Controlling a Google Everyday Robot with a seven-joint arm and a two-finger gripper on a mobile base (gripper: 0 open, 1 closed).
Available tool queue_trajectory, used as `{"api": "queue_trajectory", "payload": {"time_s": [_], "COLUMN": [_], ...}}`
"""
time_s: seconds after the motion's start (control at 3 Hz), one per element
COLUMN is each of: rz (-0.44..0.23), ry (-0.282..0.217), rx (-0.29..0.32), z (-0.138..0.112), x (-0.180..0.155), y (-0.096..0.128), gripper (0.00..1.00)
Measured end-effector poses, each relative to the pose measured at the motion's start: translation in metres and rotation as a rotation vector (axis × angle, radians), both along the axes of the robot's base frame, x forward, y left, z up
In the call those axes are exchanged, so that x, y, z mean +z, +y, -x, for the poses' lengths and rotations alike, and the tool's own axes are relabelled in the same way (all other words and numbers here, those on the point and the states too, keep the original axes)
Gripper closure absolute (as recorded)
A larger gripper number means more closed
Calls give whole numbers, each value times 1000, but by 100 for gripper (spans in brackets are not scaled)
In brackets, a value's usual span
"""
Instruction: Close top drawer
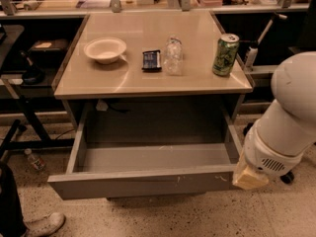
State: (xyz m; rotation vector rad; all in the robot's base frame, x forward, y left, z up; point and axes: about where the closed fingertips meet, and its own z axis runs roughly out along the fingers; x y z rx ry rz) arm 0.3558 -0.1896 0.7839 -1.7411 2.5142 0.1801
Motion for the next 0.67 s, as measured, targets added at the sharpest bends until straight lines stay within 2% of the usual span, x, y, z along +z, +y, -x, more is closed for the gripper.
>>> {"api": "queue_trajectory", "payload": {"time_s": [0.67], "rz": [-20], "ry": [20], "rx": [-21], "z": [-25], "x": [-66], "y": [26], "gripper": [100]}}
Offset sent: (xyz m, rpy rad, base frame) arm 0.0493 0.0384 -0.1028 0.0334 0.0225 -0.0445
